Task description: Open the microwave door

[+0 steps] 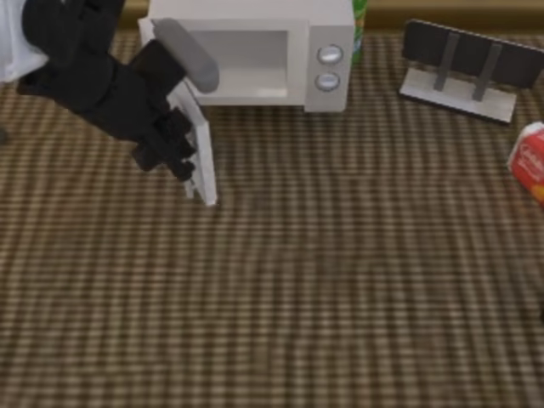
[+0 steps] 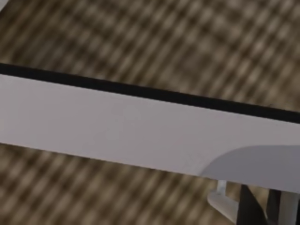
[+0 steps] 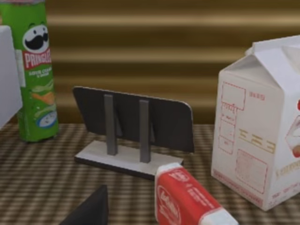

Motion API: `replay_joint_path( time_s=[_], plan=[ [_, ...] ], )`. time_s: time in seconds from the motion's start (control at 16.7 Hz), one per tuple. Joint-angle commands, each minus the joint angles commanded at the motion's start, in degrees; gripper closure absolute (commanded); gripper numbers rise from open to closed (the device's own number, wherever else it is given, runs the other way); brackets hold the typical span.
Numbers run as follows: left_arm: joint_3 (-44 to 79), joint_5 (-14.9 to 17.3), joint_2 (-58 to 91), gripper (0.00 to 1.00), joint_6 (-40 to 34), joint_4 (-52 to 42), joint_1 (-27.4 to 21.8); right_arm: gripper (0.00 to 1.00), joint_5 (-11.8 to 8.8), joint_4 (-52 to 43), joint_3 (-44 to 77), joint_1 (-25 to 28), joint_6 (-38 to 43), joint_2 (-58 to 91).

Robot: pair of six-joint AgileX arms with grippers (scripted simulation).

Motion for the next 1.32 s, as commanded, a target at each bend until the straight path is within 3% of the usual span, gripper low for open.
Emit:
replay_joint_path(
  time_s=[1.32],
  plan=[
    [-0.2,0.8,-0.1,1.00,1.9,-0.7,0.8,0.00,0.0,0.0,0.0,0.0,0.0,0.0]
  ],
)
